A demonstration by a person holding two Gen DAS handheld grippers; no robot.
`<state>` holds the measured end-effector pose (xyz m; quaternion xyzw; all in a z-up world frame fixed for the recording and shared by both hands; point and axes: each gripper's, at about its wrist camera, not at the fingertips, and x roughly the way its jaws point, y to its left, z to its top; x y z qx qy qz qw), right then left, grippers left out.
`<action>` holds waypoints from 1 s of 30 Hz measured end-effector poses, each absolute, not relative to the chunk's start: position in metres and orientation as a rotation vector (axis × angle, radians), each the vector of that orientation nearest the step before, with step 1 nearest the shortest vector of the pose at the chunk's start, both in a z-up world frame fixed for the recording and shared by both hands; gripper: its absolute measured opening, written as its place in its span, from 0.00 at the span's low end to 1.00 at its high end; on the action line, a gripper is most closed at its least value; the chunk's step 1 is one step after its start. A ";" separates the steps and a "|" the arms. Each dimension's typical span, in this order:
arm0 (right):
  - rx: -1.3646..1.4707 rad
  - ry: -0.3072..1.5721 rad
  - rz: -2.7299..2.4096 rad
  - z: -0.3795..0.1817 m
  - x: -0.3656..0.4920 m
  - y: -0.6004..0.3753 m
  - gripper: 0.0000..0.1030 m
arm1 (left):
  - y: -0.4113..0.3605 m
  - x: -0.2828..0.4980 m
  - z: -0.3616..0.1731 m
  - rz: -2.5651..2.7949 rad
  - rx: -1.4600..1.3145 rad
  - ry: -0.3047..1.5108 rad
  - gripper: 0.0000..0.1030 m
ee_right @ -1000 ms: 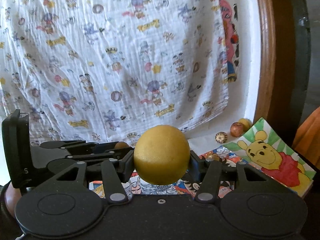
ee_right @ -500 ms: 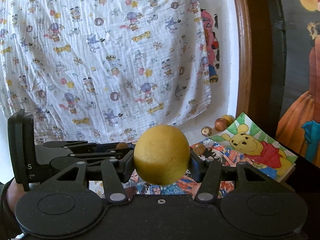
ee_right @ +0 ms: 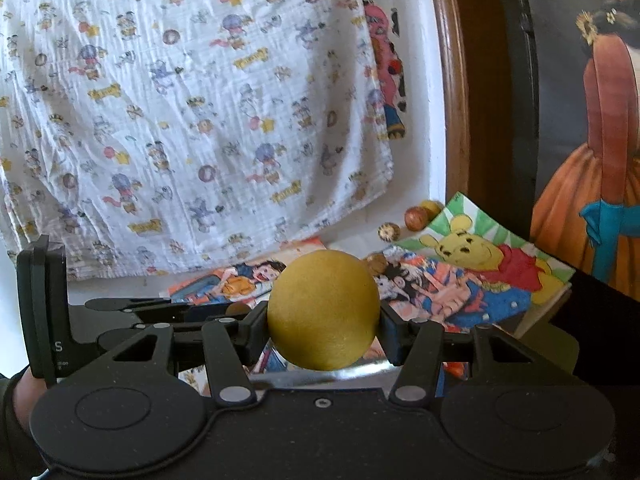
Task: Organize fruits
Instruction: 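Lift and carry both held fruits over the metal tray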
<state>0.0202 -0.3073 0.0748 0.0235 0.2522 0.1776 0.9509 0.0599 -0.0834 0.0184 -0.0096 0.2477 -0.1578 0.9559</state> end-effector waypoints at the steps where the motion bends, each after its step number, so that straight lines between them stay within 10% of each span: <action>1: 0.050 0.520 0.358 0.072 0.022 -0.308 0.55 | -0.085 0.060 0.014 -0.324 -0.019 0.514 0.27; 30: 0.129 0.808 0.244 -0.067 0.088 -0.339 0.55 | -0.115 0.087 -0.083 -0.365 0.002 0.787 0.27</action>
